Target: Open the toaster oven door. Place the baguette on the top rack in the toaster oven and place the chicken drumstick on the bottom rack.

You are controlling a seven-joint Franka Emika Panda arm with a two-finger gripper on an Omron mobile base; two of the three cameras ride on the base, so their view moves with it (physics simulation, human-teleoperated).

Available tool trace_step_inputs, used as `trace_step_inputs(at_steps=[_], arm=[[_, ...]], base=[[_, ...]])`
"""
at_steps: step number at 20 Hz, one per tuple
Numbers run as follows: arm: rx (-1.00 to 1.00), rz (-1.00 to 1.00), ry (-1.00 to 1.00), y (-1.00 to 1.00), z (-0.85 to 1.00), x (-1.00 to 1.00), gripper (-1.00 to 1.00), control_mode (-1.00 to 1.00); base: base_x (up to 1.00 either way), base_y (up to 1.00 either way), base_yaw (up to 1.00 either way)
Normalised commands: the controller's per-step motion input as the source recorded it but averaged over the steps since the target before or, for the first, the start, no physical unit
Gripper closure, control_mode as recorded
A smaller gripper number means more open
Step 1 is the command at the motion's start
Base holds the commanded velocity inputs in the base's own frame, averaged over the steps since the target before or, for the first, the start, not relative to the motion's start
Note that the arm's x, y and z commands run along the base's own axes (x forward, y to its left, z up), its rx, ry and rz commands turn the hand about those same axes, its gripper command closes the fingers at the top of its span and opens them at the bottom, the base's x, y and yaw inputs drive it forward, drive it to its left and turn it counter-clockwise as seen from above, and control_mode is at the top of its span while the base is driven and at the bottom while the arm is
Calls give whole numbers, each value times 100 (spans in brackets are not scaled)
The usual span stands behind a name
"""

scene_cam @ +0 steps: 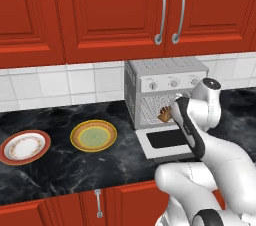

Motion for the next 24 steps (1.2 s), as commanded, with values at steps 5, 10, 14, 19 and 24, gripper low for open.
trace_step_inputs(at_steps=[5,10,14,19,24], arm=[[0,2,-5,-3,-10,19,-100,-100],[0,3,-5,0,0,48,-100,-100],[0,5,-5,0,0,47,-100,-100],[0,7,-6,0,0,40,-100,-100],[0,8,-10,0,0,40,-100,-100]], base=[[0,0,0],[0,0,0],[0,0,0],[0,0,0],[0,0,0]])
